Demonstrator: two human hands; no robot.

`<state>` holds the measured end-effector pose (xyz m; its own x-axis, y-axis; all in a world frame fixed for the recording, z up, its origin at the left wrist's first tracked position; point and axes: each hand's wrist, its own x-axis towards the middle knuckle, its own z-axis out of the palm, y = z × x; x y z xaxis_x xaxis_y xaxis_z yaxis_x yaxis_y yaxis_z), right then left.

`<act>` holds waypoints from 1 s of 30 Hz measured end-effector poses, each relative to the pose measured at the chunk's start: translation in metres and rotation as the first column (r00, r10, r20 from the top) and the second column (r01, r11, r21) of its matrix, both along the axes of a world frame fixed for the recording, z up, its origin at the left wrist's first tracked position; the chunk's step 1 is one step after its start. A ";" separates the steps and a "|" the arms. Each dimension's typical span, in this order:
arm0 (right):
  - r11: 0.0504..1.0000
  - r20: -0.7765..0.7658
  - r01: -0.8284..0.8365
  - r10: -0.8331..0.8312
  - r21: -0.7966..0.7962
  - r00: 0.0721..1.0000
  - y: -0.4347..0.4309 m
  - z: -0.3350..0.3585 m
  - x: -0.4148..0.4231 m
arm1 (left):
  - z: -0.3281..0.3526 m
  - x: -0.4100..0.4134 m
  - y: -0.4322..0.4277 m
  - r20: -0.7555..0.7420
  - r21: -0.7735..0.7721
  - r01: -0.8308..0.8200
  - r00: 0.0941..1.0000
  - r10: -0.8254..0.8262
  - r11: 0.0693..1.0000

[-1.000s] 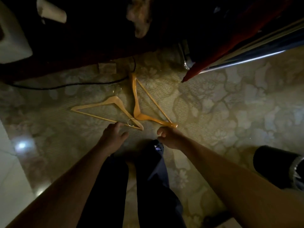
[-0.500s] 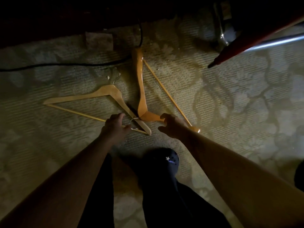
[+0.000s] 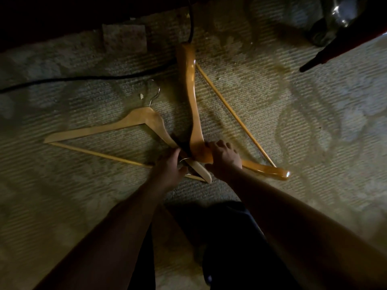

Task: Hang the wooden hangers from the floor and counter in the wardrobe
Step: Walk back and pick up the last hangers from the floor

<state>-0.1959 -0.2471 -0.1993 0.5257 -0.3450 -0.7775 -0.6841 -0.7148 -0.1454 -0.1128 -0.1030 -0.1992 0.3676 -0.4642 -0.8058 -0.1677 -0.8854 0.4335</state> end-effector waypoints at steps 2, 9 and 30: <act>0.999 0.023 -0.026 0.027 -0.032 0.999 0.000 -0.004 0.001 | -0.001 0.000 0.000 -0.008 -0.013 -0.015 1.000 0.015 1.000; 0.995 0.087 -0.094 0.092 0.023 0.992 0.000 0.012 -0.011 | 0.011 0.009 0.013 0.109 -0.106 -0.200 0.971 0.211 0.974; 0.856 0.272 0.512 -0.511 0.070 0.816 -0.008 -0.001 -0.003 | -0.026 0.096 0.008 0.604 0.253 -0.013 0.783 -0.148 0.967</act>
<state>-0.1985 -0.2555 -0.2008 0.4608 -0.6277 -0.6274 -0.8852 -0.2743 -0.3756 -0.0170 -0.0951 -0.2254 0.7946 -0.3375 -0.5047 -0.3895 -0.9210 0.0026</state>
